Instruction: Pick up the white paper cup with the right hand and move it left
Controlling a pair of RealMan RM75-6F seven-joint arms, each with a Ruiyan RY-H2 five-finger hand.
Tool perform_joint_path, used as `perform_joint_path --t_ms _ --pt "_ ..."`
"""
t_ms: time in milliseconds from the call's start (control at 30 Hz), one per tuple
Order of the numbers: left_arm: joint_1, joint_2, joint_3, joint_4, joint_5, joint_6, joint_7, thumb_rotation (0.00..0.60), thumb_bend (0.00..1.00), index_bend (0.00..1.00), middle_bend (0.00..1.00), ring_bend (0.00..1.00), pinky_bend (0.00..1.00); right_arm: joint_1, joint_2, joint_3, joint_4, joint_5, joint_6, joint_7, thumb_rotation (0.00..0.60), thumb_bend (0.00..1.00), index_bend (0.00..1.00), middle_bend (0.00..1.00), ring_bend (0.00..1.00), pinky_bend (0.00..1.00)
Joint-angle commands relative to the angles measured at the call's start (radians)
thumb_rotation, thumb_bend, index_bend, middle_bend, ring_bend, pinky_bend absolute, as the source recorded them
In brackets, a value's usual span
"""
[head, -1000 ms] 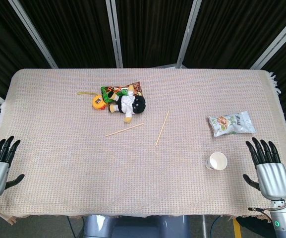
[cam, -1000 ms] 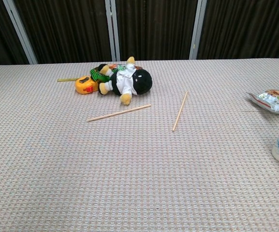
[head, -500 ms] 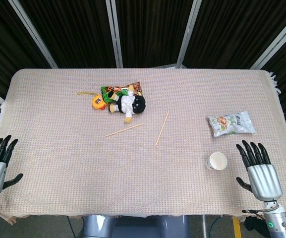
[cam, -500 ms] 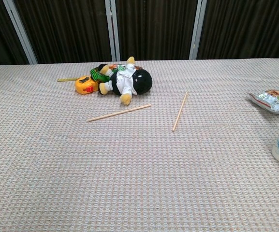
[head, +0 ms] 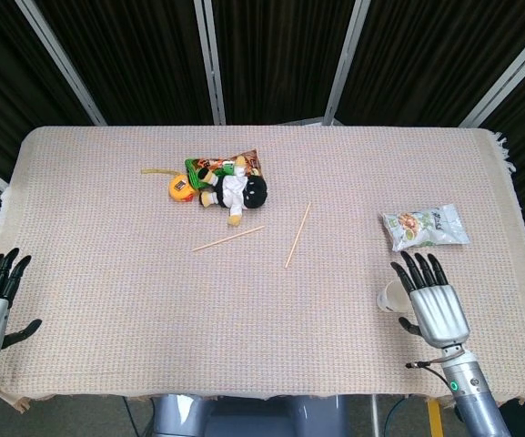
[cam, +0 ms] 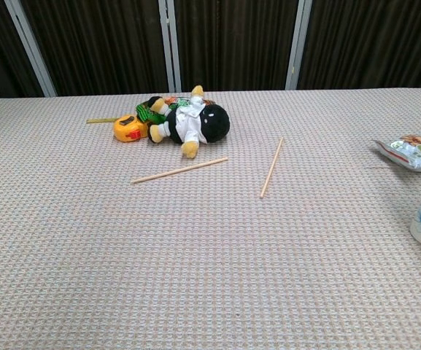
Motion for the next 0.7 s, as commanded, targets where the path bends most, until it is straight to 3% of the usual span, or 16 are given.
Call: perform_joint_path --t_ms 33,333,467,700 --pt "0.000 0.001 -0.001 -0.001 -0.002 -0.001 -0.003 0.600 0.03 0.00 0.00 0.00 0.00 0.043 -0.030 0.025 -0.007 0.099 -0.076 -0.076 0.600 0.08 0.13 0.00 0.00 0.00" --pt "-0.003 -0.001 -0.001 0.000 -0.005 -0.010 0.003 0.600 0.03 0.00 0.00 0.00 0.00 0.077 -0.046 0.031 -0.006 0.210 -0.117 -0.150 0.600 0.08 0.14 0.00 0.00 0.00" --pt "-0.004 -0.002 -0.002 0.001 -0.009 -0.014 0.003 0.600 0.03 0.00 0.00 0.00 0.00 0.086 -0.055 0.031 0.014 0.222 -0.113 -0.149 0.600 0.09 0.27 0.00 0.00 0.00" --pt "-0.006 -0.004 0.000 0.001 -0.007 -0.017 0.005 0.600 0.03 0.00 0.00 0.00 0.00 0.095 -0.073 0.027 0.050 0.232 -0.107 -0.148 0.600 0.12 0.35 0.00 0.00 0.00"
